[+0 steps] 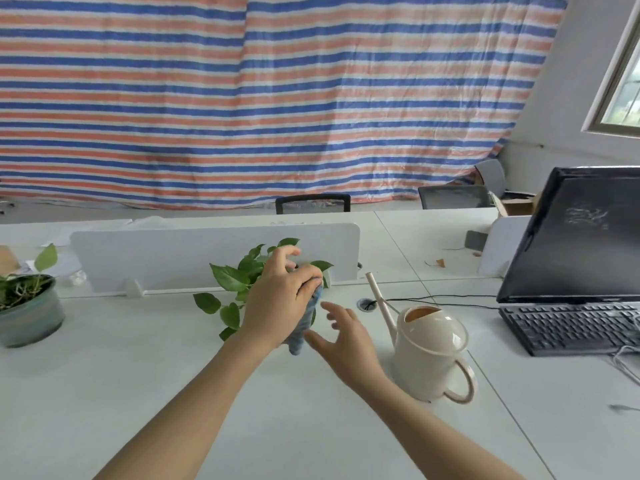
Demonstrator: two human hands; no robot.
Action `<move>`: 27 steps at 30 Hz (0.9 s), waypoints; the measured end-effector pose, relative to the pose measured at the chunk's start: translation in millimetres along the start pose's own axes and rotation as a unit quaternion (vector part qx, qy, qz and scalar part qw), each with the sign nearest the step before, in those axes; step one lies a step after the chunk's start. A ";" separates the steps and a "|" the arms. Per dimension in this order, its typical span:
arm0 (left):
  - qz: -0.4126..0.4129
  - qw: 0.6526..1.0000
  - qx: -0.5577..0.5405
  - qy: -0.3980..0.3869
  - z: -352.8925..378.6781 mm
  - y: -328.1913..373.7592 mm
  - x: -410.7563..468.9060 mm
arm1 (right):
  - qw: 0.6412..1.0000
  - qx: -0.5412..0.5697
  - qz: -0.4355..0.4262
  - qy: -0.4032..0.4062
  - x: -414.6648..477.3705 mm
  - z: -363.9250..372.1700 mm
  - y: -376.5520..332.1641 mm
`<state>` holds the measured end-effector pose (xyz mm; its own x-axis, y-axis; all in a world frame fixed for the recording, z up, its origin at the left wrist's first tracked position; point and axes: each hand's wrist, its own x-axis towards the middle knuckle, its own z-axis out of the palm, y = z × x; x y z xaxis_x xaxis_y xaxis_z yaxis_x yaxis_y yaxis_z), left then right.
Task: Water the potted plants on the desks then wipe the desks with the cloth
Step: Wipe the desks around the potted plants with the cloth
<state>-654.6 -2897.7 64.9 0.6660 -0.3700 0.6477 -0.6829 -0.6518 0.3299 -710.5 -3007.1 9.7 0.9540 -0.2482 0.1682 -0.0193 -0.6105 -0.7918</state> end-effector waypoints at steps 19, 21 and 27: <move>-0.355 0.801 -0.456 -0.156 -9.2 -14.9 0.7 | 0.997 0.049 0.051 -0.041 21.7 -22.7 20.6; -0.338 0.812 -0.441 -0.179 -8.6 -20.3 -0.9 | 0.989 0.116 0.066 -0.066 23.6 -37.2 20.2; -0.265 0.855 -0.354 -0.272 -9.6 -25.3 -4.1 | 0.942 0.258 0.111 -0.184 22.7 -59.5 30.1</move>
<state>-642.9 -2873.3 60.5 0.8477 -0.5255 -0.0729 -0.1243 -0.3304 0.9356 -707.2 -3075.9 24.6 0.9844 0.0095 -0.1757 -0.1737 -0.1044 -0.9792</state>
